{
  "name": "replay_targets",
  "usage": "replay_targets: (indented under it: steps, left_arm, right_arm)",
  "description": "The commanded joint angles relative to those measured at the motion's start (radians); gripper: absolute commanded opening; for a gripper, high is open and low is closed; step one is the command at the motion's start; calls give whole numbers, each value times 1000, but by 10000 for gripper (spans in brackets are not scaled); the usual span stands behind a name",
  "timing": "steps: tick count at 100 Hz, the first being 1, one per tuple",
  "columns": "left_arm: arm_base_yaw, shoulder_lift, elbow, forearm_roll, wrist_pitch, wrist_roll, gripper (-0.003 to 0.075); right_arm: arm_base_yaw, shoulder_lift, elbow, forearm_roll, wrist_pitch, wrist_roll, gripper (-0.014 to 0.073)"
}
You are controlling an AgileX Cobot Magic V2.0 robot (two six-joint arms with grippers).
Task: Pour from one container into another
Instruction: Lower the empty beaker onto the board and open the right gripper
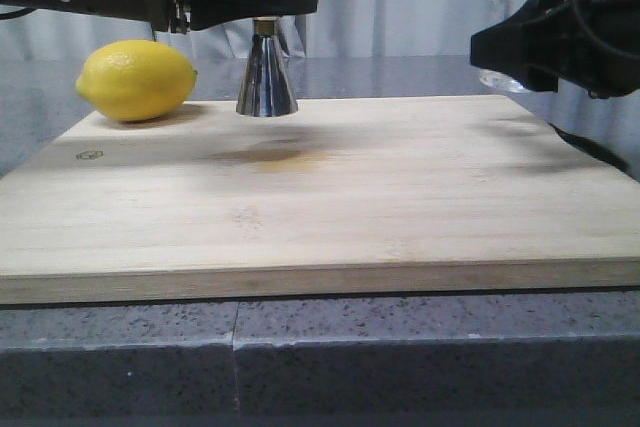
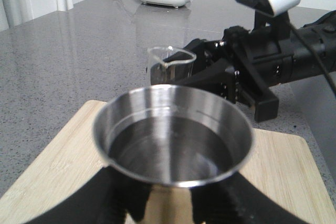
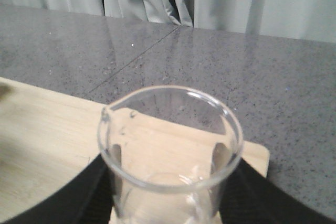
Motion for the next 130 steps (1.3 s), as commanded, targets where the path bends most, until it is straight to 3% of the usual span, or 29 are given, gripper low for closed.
replay_targets:
  steps: [1, 61, 101, 117, 130]
  left_arm:
    - [-10, -48, -29, -91, 93, -6, 259]
    - [-10, -48, -29, -91, 93, -6, 259]
    - [-10, -48, -29, -91, 93, -6, 259]
    - [-10, -48, -29, -91, 93, -6, 259]
    - [-10, -48, -29, -91, 93, -6, 259]
  right_arm:
    - [-7, -6, -22, -14, -98, -1, 258]
    - [-7, 52, -22, -70, -82, -3, 267]
    - [-7, 48, -22, -70, 3, -3, 577]
    - [-7, 4, -22, -70, 108, 5, 609]
    - [-7, -72, -22, -70, 224, 85, 609]
